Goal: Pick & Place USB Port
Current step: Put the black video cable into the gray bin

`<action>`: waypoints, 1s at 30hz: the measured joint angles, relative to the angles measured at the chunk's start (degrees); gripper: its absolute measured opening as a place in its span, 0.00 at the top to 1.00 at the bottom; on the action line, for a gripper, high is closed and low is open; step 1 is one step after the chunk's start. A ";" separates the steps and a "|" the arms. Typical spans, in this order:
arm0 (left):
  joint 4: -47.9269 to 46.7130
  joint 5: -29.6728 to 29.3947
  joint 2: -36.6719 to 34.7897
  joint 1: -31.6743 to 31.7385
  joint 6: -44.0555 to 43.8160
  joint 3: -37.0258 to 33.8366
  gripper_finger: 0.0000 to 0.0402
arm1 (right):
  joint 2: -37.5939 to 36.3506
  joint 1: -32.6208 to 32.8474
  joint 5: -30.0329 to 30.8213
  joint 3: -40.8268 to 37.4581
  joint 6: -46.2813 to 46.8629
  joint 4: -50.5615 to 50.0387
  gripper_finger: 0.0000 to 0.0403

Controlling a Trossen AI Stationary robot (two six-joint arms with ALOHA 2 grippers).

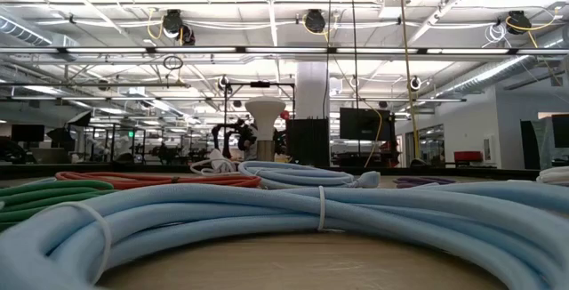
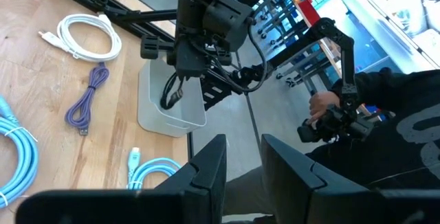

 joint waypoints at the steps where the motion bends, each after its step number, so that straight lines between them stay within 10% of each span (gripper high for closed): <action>1: 0.00 -0.01 0.00 0.00 0.00 0.00 0.77 | 0.00 -0.06 0.00 0.00 0.04 0.04 0.84; 10: 0.00 0.01 0.00 0.00 0.02 0.00 0.77 | 0.00 -0.06 1.97 0.00 1.78 -0.80 0.72; 17: 0.02 0.01 0.00 0.00 0.30 0.00 0.77 | 0.00 -0.06 1.72 0.00 1.67 -3.82 0.96; 30: 0.00 0.01 0.00 0.00 0.48 0.00 0.77 | 0.00 -0.06 -4.55 -0.01 -0.51 4.37 0.99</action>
